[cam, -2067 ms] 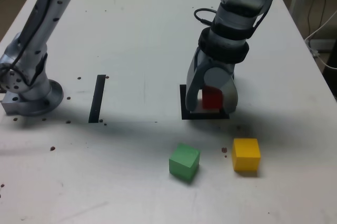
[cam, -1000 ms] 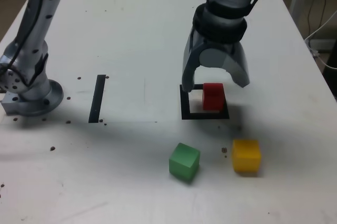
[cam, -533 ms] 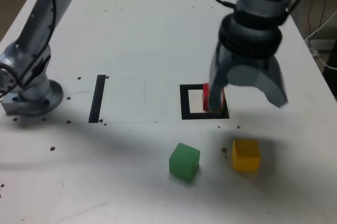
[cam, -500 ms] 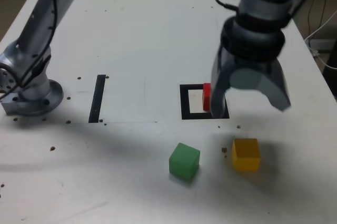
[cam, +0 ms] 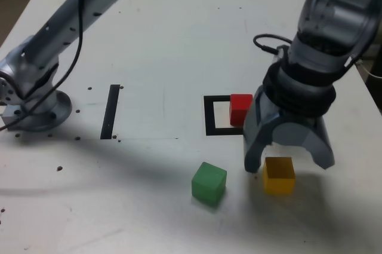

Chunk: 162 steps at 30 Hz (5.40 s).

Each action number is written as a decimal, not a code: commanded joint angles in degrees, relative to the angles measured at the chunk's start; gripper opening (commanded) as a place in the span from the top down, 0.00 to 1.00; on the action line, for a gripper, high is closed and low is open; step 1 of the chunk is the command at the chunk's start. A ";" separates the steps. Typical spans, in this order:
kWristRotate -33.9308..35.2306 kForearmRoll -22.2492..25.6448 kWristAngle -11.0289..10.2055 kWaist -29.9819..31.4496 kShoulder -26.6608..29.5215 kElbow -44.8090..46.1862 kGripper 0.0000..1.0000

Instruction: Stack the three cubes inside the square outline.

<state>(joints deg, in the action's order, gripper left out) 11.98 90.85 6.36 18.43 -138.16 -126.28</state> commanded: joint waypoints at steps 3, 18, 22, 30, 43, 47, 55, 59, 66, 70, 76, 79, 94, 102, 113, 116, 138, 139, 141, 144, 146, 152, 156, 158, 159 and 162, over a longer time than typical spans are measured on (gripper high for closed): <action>0.06 1.54 1.51 0.03 -2.27 -0.87 0.08; -0.03 1.79 2.88 0.03 -4.96 -3.51 0.80; -0.16 1.80 2.89 0.03 -5.24 -4.04 0.81; -0.30 1.89 2.95 0.03 -5.38 -4.15 0.81; -0.75 2.88 1.52 0.02 -3.47 -3.02 0.81; -1.35 2.93 -0.12 -0.31 -0.16 -0.28 0.81; -3.21 2.93 -2.58 -3.37 7.73 6.62 0.81; -5.40 2.93 -3.18 -6.29 9.97 9.15 0.81; -8.98 2.93 -3.65 -10.67 10.98 10.57 0.81; -10.70 2.93 -4.02 -12.79 11.48 11.26 0.81; -12.63 2.86 -4.33 -15.18 11.62 12.01 0.81; -13.13 2.82 -4.38 -15.74 11.52 12.25 0.81; -14.45 2.46 -2.72 -16.32 10.71 12.22 0.81; -14.86 2.26 -1.93 -16.32 9.53 12.20 0.81; -15.13 2.12 -1.28 -16.32 8.19 11.98 0.81; -15.20 2.08 -1.27 -16.32 7.97 11.95 0.81; -16.29 1.63 -0.73 -16.66 7.12 12.62 0.07; -16.31 1.63 -0.75 -16.67 7.12 12.64 0.06; -16.33 1.62 -0.78 -16.67 7.13 12.66 0.03; -16.37 1.61 -0.94 -16.67 7.24 12.56 0.02; -16.37 1.65 -1.25 -16.67 7.55 12.42 0.01; -15.70 2.04 -3.55 -16.60 10.49 12.84 0.01; -14.85 2.35 -4.93 -15.62 13.39 13.53 0.01; -14.39 2.50 -5.57 -14.57 14.72 13.89 0.01; -14.10 2.58 -5.85 -13.93 15.37 14.17 0.01; -13.02 2.73 -6.43 -11.57 17.27 15.61 0.00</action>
<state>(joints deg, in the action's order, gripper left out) -1.34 91.72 0.07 6.26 -121.63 -111.14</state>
